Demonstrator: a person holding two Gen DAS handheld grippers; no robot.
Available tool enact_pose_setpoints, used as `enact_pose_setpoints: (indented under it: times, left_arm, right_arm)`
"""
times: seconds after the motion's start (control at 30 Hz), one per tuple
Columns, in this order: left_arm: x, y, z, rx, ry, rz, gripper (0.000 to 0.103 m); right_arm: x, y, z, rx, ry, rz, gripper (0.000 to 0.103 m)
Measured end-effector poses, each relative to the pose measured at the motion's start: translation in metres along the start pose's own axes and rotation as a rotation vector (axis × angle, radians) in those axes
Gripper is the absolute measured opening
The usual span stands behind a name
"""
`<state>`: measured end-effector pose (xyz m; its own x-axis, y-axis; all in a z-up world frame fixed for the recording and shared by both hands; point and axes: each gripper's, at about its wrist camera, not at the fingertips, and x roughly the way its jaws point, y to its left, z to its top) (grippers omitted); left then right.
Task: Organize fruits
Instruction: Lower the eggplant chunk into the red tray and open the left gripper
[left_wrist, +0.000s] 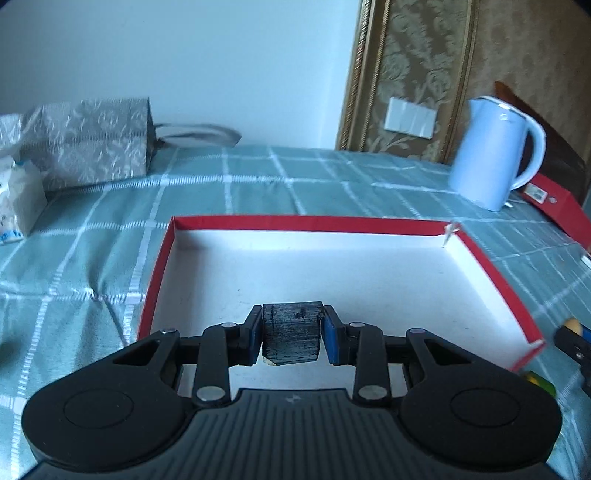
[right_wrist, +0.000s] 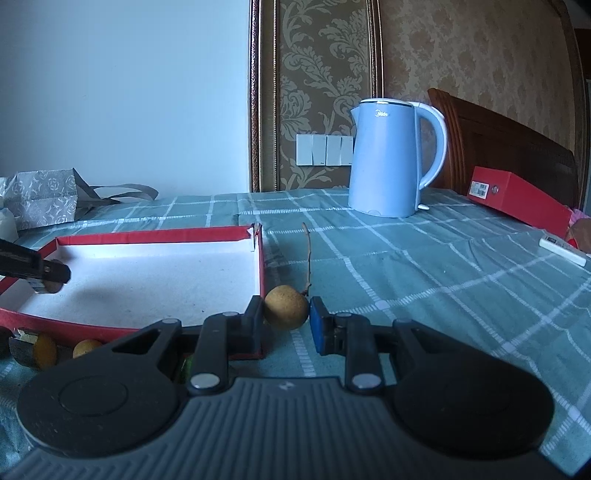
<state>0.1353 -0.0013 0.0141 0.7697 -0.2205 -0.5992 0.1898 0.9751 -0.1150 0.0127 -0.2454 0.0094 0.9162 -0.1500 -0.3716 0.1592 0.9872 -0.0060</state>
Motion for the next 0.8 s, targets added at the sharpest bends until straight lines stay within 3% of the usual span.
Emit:
enact_pose_setpoints:
  times: [0.43,0.47,0.53,0.73,0.8]
  left_arm:
    - [0.022,-0.007,-0.001,0.045,0.010,0.131,0.033]
    - [0.022,-0.008,-0.001,0.046,0.009,0.137,0.036]
    - [0.021,-0.006,-0.001,0.035,0.006,0.145,0.053]
    - [-0.016,-0.003,-0.007,-0.008,-0.115,0.195,0.076]
    - [-0.029,-0.005,-0.011,-0.007,-0.153,0.207,0.077]
  right_arm:
    - [0.003,0.005,0.000,-0.024,0.014,0.014,0.025]
    - [0.003,0.005,0.000,-0.024,0.013,0.014,0.025]
    - [0.003,0.005,0.000,-0.025,0.013,0.014,0.025]
    - [0.003,0.006,0.000,-0.027,0.011,0.015,0.025]
    - [0.003,0.006,0.000,-0.029,0.013,0.016,0.025]
